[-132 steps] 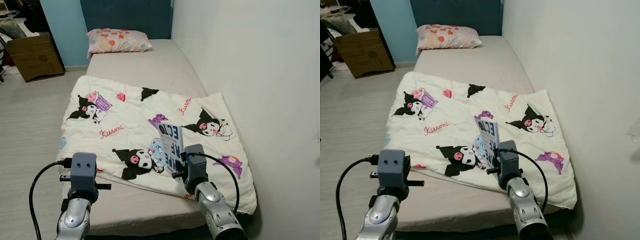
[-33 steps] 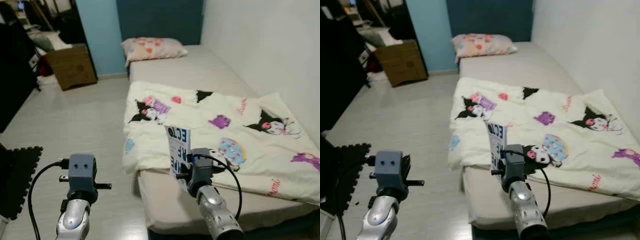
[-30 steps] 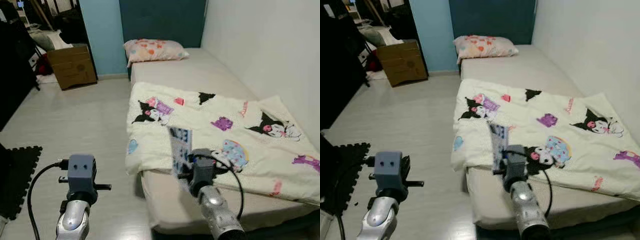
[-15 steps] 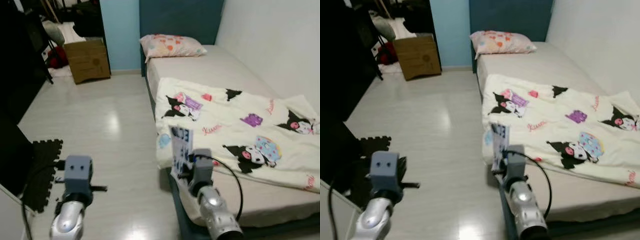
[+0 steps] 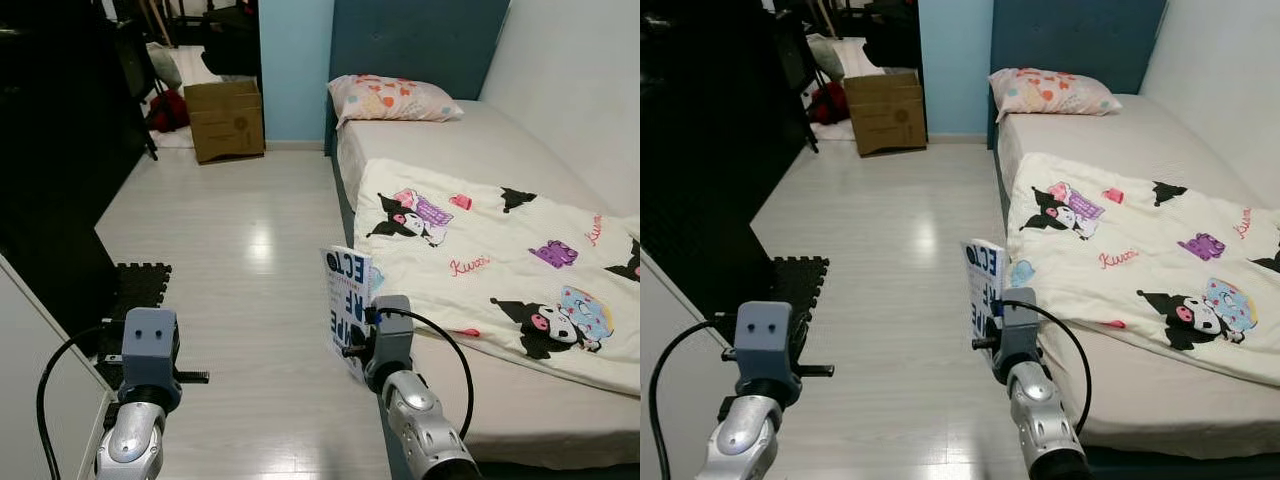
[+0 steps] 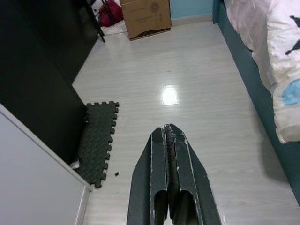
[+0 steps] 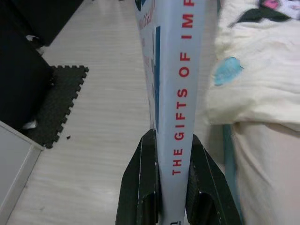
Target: Clean up the room
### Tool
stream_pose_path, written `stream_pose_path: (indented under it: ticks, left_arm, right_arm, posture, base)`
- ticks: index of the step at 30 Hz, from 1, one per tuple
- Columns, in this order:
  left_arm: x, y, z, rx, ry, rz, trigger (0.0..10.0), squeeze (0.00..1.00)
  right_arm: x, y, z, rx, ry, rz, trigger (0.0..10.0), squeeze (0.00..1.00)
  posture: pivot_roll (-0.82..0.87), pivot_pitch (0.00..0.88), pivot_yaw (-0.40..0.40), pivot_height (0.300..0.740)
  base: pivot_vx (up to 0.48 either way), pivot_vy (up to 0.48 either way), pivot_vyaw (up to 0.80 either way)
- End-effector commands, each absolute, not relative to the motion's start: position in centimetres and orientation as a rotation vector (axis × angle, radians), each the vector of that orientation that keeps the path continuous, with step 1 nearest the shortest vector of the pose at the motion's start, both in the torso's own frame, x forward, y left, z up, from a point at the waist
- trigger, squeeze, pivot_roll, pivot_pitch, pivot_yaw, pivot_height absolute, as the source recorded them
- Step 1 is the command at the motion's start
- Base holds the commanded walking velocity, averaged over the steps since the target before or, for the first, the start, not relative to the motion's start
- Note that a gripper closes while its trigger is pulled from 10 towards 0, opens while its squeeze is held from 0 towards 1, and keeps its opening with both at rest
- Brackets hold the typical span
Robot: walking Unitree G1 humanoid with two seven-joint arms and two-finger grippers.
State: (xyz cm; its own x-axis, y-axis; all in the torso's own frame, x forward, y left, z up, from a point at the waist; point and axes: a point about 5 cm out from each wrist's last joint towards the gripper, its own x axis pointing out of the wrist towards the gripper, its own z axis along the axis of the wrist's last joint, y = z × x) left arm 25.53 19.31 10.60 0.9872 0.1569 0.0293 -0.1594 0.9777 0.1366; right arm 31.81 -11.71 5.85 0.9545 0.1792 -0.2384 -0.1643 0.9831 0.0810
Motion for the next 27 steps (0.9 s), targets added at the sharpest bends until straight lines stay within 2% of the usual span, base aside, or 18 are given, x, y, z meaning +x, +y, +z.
stream_pose_path:
  ticks: [1,15,27]
  left_arm:
    - [25.62,19.20,10.72,0.154,-0.025,0.168,10.0,0.00]
    - [25.82,20.06,10.56,0.161,-0.008,0.216,10.0,0.00]
    - [25.77,19.18,10.52,0.123,-0.026,0.194,10.0,0.00]
  right_arm:
    - [32.00,-12.20,6.24,0.063,0.212,0.154,10.0,0.00]
    - [32.28,-12.19,6.48,0.065,0.204,0.149,10.0,0.00]
    - [32.34,-12.42,6.65,0.058,0.194,0.155,10.0,0.00]
  posture:
    - [0.02,0.103,-0.009,0.740]
    - [0.02,0.105,-0.007,0.740]
    - [0.01,0.106,-0.014,0.740]
  base:
    - [0.000,0.000,0.00]
    - [0.000,0.000,0.00]
    - [0.000,0.000,0.00]
